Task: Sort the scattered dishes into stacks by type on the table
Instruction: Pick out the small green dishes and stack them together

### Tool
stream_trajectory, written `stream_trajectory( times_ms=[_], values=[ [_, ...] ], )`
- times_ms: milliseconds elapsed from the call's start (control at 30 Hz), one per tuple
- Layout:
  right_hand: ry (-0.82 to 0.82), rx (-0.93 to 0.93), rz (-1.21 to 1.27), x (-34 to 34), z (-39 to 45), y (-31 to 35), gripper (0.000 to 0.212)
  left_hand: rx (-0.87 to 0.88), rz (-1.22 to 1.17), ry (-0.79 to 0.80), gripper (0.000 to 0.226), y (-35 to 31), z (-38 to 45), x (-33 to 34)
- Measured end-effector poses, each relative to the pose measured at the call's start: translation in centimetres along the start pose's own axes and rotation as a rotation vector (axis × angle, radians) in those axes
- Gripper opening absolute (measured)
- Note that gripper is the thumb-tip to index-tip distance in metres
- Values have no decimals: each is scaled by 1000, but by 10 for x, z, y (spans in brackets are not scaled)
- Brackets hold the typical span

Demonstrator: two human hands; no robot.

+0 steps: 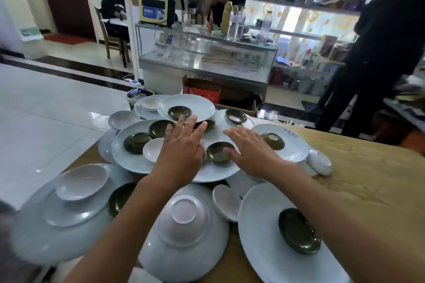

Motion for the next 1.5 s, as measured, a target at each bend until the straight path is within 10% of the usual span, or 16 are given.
stream_trajectory(
  times_ms=[600, 1000, 1500],
  values=[
    [139, -21, -51, 42, 17, -7, 31, -27, -25, 48, 46, 19, -14, 7],
    [-391, -67, -28, -32, -33, -46, 17, 77, -135, 18, 39, -45, 5, 26],
    [-603, 495, -151, -52, -236, -261, 14, 460, -212, 166, 40, -260, 18, 109]
  ],
)
Point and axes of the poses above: each hand's wrist, its own z-axis towards the middle knuckle, its own x-axis out of the palm, y = z × x, the point moved 10 cm from there along z, towards the middle knuckle
